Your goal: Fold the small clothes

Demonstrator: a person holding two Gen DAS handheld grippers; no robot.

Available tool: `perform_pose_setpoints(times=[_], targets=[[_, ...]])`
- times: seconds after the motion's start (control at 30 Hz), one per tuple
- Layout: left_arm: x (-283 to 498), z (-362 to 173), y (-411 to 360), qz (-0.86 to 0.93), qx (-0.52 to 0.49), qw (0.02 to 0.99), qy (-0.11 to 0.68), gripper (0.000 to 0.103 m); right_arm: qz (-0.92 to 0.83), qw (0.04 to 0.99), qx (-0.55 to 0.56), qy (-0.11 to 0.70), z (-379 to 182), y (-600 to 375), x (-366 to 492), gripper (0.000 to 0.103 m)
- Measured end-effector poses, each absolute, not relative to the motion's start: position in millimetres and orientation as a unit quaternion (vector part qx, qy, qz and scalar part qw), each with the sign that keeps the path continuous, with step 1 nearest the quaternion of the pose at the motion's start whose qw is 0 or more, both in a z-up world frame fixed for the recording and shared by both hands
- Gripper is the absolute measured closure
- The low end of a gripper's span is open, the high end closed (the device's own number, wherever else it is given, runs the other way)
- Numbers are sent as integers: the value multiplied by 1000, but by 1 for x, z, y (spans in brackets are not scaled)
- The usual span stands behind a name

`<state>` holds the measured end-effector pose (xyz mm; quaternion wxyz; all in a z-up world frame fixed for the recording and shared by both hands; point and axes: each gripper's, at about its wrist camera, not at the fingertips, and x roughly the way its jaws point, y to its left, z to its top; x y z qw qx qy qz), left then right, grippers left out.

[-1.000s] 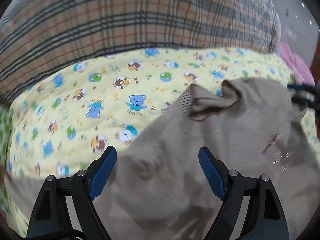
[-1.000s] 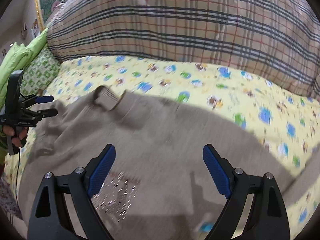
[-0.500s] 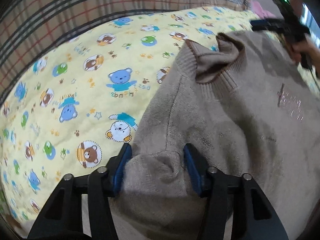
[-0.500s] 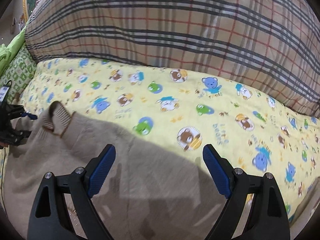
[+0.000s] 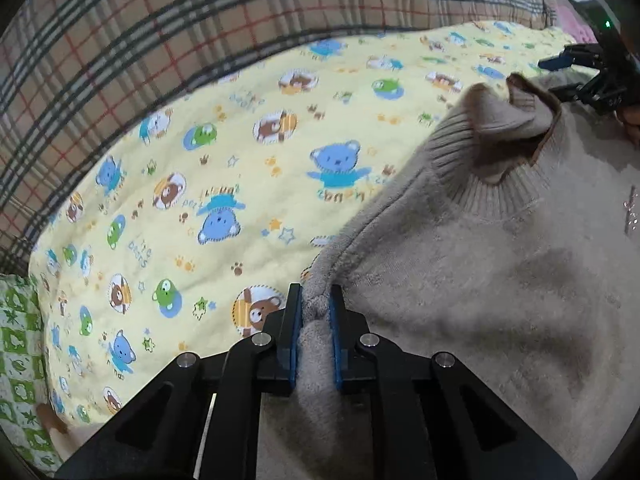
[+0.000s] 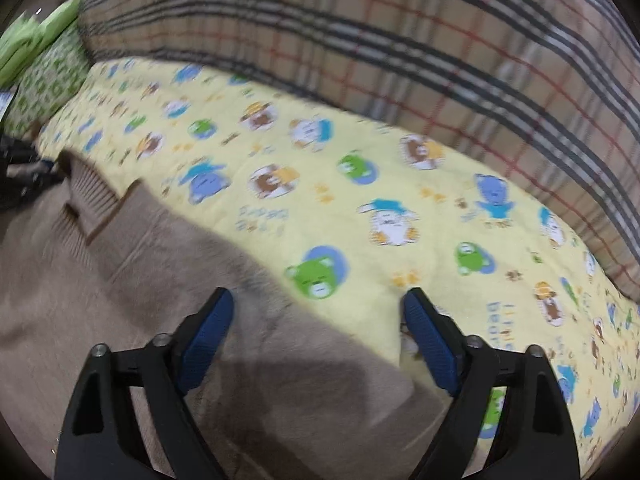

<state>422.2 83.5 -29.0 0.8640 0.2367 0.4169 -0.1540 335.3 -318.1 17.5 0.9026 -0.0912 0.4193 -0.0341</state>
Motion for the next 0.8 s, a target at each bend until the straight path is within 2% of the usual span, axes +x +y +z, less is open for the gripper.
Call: perform_pose_setpoints(times=[0.03, 0.07, 0.1, 0.23, 0.3, 0.4, 0.53, 0.67, 0.7, 0.77, 0.8], targets=[[421, -28, 85, -155, 222, 868, 416, 94, -32, 902, -102, 419, 17, -314, 335, 61], [423, -27, 83, -154, 213, 870, 417, 94, -33, 901, -110, 419, 18, -312, 335, 75], [422, -26, 85, -152, 203, 872, 418, 94, -32, 900, -111, 420, 20, -310, 336, 95], [429, 0, 109, -147, 163, 883, 414, 95, -69, 909, -97, 400, 45, -314, 339, 96], [438, 3, 116, -142, 147, 885, 419, 95, -86, 915, -56, 390, 54, -329, 339, 97], [434, -4, 109, -128, 153, 885, 420, 95, -100, 910, -32, 401, 41, -340, 340, 97], [436, -5, 118, -111, 129, 893, 416, 95, -122, 919, -10, 376, 46, -345, 330, 97], [438, -16, 129, -96, 110, 890, 433, 93, -138, 908, -12, 395, 30, -347, 337, 96], [439, -15, 131, -96, 102, 888, 439, 92, -142, 907, -7, 396, 30, -347, 338, 94], [437, -6, 133, -91, 97, 889, 438, 85, -138, 907, 12, 398, 35, -346, 338, 84], [431, 1, 134, -79, 95, 892, 435, 81, -136, 908, 21, 396, 40, -345, 336, 68]])
